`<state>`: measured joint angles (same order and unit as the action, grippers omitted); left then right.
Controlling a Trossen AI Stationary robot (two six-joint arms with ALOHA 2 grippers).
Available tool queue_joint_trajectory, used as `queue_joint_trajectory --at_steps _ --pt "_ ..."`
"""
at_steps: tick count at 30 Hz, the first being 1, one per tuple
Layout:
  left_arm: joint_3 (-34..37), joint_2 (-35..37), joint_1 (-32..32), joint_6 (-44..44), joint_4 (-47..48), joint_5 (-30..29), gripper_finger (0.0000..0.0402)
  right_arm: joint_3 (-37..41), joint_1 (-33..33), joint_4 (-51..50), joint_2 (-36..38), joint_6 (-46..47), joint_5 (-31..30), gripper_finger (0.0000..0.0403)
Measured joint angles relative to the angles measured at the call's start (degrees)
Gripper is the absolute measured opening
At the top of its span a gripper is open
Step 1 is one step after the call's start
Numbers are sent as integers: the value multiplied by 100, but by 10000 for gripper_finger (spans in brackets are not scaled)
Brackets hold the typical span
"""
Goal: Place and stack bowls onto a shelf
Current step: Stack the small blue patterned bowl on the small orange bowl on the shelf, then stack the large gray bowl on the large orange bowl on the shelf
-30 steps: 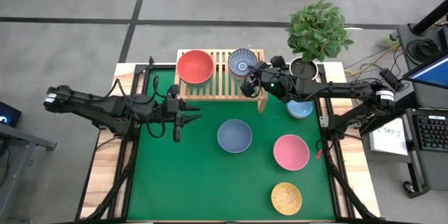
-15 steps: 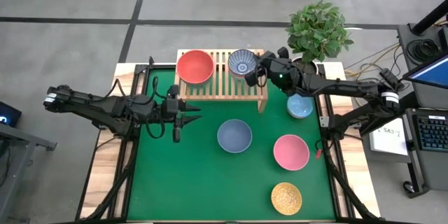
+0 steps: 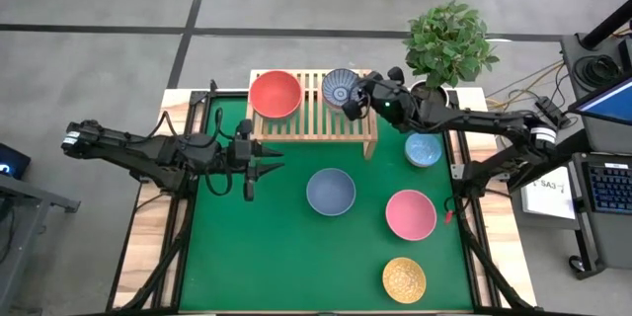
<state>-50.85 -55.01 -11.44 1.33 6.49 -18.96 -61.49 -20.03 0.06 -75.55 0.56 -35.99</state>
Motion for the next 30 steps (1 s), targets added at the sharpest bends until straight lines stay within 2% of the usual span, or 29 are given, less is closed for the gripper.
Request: queue_joint_trajectory --at_steps 5,9,16,22,25,28,30 --pt "-2 76 0 252 120 -3 84 -128 273 -306 503 -1 2 9" --pt "-2 137 0 504 242 -8 84 -457 696 -1242 836 437 190 9" --pt "34 310 2 712 824 -723 84 -1183 1303 -3525 814 2234 1420 9" --pt "295 653 0 899 882 -765 84 -1475 1623 -4816 421 3327 2410 9" --pt "336 868 0 897 1000 -767 84 -1484 1737 -4952 183 3333 3153 9" --pt "375 1057 0 895 1130 -767 84 -1465 1843 -4917 -96 2937 3866 9" --pt "387 1147 0 895 1140 -767 84 -1543 1913 -4917 -303 2697 3919 9"
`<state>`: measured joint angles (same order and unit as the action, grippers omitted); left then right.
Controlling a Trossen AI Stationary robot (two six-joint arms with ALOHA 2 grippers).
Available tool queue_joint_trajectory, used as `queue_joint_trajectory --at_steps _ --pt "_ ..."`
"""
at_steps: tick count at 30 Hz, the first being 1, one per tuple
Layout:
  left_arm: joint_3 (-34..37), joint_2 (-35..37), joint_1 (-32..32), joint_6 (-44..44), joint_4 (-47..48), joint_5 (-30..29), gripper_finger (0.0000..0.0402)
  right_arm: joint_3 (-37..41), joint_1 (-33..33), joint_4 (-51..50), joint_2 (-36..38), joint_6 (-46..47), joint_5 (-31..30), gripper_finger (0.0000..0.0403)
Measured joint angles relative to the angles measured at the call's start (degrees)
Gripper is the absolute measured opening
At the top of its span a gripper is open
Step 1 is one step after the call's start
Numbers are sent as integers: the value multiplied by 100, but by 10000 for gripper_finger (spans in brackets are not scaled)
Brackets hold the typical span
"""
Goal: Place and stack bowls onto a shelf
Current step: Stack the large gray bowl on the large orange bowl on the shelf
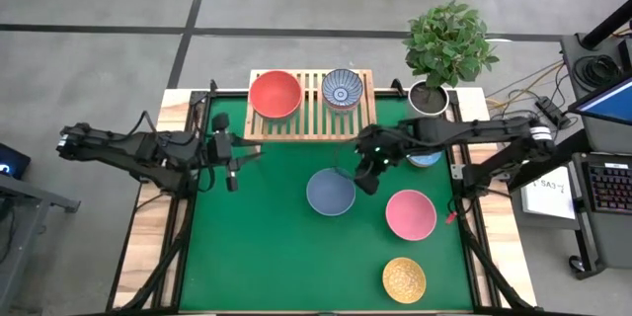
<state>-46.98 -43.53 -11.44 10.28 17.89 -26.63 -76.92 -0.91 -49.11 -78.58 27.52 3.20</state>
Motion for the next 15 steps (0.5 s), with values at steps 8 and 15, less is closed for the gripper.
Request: queue_joint_trajectory --at_steps 8,15 --pt "26 200 0 66 44 0 84 -841 189 -64 -994 -1144 172 36" --pt "30 217 0 177 120 2 84 -1532 507 -430 -1817 -1957 281 119"
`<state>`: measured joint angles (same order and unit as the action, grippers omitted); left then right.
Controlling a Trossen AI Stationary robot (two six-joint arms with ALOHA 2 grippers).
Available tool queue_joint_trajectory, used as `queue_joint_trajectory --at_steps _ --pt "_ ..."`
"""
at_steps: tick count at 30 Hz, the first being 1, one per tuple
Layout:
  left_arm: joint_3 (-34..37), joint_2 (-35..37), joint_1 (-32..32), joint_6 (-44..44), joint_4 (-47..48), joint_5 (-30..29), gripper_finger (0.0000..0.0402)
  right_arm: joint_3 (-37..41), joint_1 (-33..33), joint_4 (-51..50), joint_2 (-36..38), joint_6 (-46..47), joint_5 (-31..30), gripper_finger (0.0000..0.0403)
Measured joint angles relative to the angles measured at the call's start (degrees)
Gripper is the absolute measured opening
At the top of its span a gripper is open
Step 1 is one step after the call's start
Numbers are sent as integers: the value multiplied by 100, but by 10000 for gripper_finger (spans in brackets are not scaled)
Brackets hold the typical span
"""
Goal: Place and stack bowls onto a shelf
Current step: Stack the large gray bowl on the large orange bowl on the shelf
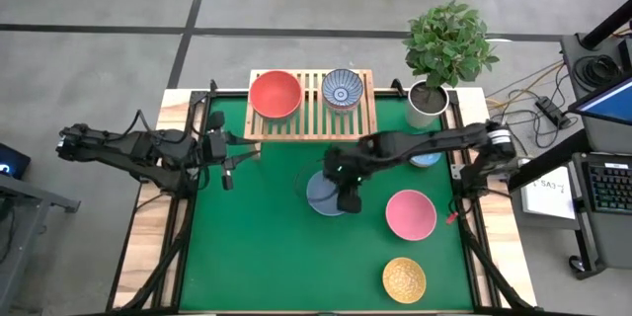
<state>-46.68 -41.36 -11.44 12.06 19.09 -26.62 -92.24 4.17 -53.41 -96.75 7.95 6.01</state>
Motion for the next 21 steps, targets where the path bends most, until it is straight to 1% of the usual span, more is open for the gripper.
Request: queue_joint_trajectory --at_steps 4,8,14,21 --pt "0 -18 0 12 0 1 84 -225 222 -295 -431 -210 30 156" --pt "33 -15 0 67 -4 3 84 -395 402 -463 -802 -265 -13 168" --pt "37 -20 2 80 -7 3 84 -427 561 -493 -1220 -267 1 159" --pt "44 -22 2 79 -12 3 84 -414 570 -478 -1604 -307 -154 131"
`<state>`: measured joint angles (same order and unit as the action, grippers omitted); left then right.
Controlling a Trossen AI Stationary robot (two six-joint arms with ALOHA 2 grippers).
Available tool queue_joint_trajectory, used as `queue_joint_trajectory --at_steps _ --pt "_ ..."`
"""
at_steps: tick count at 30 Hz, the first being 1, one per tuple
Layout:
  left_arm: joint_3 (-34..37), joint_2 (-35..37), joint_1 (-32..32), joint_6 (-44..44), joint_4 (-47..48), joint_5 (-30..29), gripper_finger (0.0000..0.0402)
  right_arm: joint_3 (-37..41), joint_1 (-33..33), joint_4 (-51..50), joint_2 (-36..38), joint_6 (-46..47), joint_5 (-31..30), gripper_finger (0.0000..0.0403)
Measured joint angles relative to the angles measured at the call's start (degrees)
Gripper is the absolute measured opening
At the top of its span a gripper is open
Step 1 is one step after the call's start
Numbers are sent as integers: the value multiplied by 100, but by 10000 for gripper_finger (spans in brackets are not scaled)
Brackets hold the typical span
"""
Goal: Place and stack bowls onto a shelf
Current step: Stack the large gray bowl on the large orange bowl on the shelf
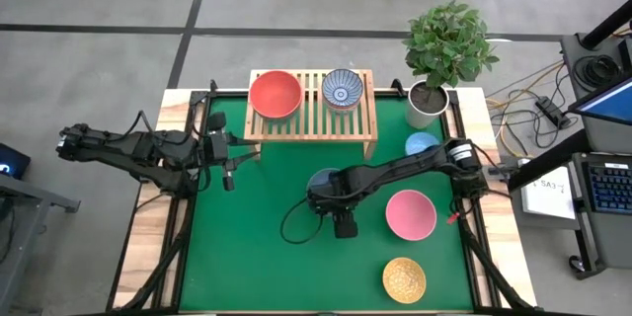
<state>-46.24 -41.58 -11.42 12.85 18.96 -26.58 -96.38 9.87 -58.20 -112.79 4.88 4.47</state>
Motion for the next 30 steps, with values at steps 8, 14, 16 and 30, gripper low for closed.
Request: queue_joint_trajectory --at_steps 8,14,16,30 --pt "2 0 0 -1 -3 1 84 0 0 60 -218 -30 61 60" --pt "3 0 0 -1 -3 1 84 -52 -2 -24 8 -45 48 11" --pt "4 2 0 -1 -5 1 84 -143 -4 -27 124 -44 47 9" --pt "16 154 0 -10 -620 1 84 -2230 -12 -24 594 -1174 -647 9"
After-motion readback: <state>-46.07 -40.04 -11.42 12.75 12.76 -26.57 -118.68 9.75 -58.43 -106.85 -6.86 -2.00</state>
